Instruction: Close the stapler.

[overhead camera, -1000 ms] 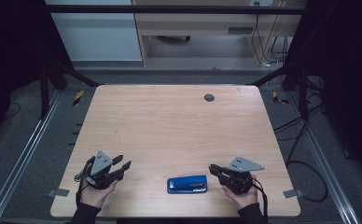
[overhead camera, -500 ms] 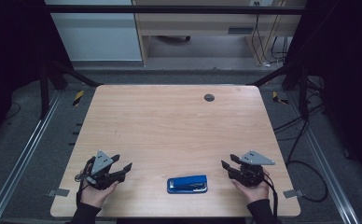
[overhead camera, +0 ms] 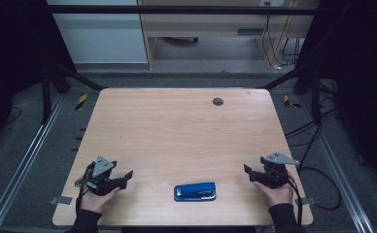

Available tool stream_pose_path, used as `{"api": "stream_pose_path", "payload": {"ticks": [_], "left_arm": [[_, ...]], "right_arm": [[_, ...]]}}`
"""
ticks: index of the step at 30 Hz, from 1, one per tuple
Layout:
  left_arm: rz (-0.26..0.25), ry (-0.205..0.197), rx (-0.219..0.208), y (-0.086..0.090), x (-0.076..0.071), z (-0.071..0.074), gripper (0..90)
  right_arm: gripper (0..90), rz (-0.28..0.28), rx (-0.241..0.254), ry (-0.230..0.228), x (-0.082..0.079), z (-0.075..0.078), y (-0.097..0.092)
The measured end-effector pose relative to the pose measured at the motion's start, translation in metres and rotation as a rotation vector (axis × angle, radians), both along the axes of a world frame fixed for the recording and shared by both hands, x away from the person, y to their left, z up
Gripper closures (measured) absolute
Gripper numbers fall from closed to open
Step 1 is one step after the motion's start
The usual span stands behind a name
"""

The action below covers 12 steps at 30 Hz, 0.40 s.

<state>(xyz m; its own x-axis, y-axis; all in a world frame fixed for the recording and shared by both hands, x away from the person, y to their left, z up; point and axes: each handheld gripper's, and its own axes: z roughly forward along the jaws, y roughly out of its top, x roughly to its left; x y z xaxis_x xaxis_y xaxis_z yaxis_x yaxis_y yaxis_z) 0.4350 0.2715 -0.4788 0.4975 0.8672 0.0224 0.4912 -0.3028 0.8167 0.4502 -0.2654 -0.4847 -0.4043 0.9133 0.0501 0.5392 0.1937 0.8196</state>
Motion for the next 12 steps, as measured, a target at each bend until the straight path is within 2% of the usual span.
{"api": "stream_pose_path", "payload": {"ticks": [6,12], "left_arm": [[0.042,0.005,-0.001,0.013,0.003,-0.003,23.3],[0.064,0.019,0.003,0.02,0.006,-0.006,22.8]], "right_arm": [[16.9,-0.025,-0.019,0.011,0.004,-0.007,-0.01],[16.0,-0.037,-0.003,0.009,0.003,-0.007,-0.014]]}}
